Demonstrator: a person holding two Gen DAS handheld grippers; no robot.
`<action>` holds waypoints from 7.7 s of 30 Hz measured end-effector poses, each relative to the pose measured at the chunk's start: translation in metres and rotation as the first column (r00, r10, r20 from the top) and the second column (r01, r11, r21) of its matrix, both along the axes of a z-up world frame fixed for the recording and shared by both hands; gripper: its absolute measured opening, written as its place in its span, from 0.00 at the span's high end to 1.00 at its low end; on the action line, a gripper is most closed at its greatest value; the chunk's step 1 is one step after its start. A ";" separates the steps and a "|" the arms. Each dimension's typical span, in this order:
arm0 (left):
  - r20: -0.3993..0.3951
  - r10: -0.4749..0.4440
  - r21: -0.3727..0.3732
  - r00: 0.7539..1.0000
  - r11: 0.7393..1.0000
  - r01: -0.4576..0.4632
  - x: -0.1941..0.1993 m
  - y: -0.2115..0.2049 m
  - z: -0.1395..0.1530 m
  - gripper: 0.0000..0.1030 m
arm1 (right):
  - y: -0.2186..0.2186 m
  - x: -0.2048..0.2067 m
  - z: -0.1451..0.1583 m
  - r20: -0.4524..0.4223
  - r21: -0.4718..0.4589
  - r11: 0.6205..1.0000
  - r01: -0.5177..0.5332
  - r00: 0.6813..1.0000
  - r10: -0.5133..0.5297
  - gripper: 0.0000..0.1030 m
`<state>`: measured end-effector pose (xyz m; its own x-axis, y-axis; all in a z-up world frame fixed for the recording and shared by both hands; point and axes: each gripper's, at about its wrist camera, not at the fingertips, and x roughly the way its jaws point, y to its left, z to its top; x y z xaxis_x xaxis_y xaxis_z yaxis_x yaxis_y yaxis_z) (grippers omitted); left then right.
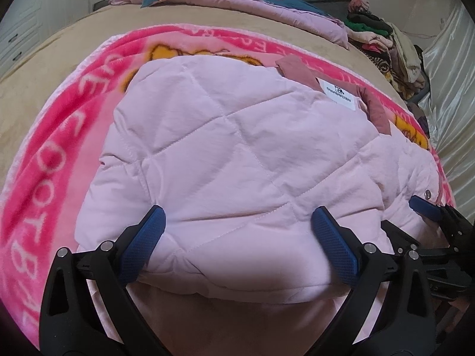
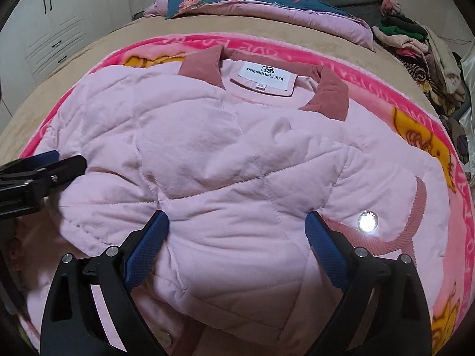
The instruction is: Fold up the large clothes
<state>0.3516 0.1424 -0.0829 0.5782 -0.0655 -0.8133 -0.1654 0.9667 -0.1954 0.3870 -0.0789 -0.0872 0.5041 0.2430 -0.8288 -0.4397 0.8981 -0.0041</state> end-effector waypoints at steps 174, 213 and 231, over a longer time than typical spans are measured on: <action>-0.103 0.053 0.026 0.993 0.998 -0.050 -0.329 0.020 -0.009 0.09 | -0.249 -0.332 0.050 0.100 0.153 0.953 0.262 0.955 -0.279 0.04; -0.052 0.003 -0.011 0.999 1.000 -0.004 -0.340 0.012 0.001 0.47 | -0.288 -0.381 -0.016 -0.181 0.396 0.881 0.260 0.962 -0.203 0.51; -0.011 -0.006 -0.029 1.000 1.000 0.005 -0.347 0.007 0.013 0.82 | -0.274 -0.363 0.027 -0.016 0.502 0.849 0.165 0.983 -0.182 0.81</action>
<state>0.0048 0.1494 -0.0703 0.5688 -0.0922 -0.8173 -0.1623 0.9616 -0.2214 0.0240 -0.3533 -0.0600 0.6003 0.5257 -0.6027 -0.2836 0.8446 0.4542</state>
